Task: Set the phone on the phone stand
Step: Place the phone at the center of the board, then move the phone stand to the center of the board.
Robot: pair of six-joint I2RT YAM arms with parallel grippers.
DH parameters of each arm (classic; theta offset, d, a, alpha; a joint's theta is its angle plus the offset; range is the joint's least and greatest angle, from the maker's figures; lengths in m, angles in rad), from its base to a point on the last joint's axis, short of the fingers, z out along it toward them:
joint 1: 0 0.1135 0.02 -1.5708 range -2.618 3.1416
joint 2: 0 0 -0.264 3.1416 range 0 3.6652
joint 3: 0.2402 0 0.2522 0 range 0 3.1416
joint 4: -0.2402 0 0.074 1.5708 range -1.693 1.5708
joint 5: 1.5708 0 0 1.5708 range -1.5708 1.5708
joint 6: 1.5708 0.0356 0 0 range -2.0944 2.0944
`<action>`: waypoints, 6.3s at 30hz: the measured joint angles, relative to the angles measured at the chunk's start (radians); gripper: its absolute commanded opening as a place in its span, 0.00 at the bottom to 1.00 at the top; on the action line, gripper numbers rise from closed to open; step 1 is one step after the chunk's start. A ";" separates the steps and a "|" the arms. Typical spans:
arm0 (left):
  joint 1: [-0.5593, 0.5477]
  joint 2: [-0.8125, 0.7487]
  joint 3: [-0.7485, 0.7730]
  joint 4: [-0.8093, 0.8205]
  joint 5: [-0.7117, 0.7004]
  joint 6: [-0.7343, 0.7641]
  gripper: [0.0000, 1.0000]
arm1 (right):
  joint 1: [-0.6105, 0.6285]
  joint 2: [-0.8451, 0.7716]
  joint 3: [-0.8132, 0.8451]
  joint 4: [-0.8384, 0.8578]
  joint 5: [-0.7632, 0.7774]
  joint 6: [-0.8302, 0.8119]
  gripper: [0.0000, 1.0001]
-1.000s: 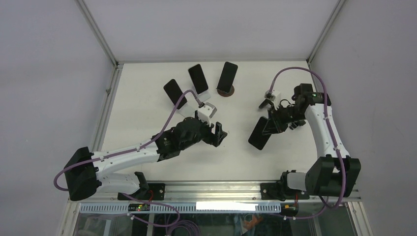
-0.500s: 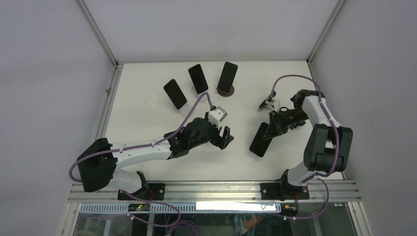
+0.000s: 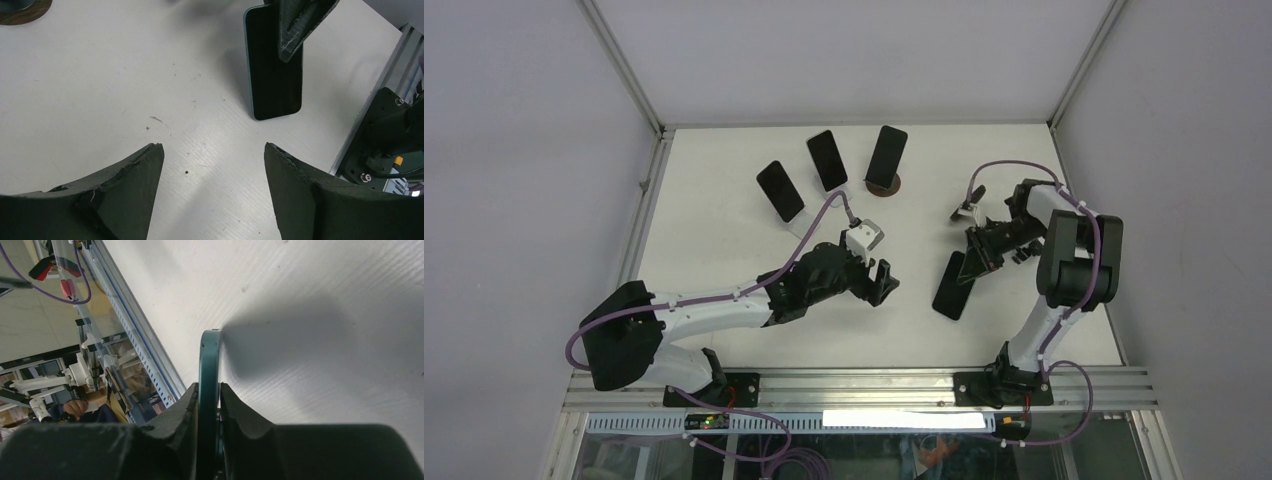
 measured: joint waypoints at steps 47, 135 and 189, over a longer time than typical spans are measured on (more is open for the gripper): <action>0.000 -0.479 -0.211 -0.132 -0.101 -0.018 0.75 | 0.023 0.031 0.156 0.577 0.440 -0.304 0.59; -0.001 -0.853 -0.148 -0.526 -0.264 -0.175 0.75 | 1.292 0.154 0.407 0.012 1.360 -0.168 0.77; 0.227 -0.101 0.035 -0.091 0.546 0.550 0.65 | 0.037 -0.458 -0.023 -0.231 -0.304 -0.352 0.77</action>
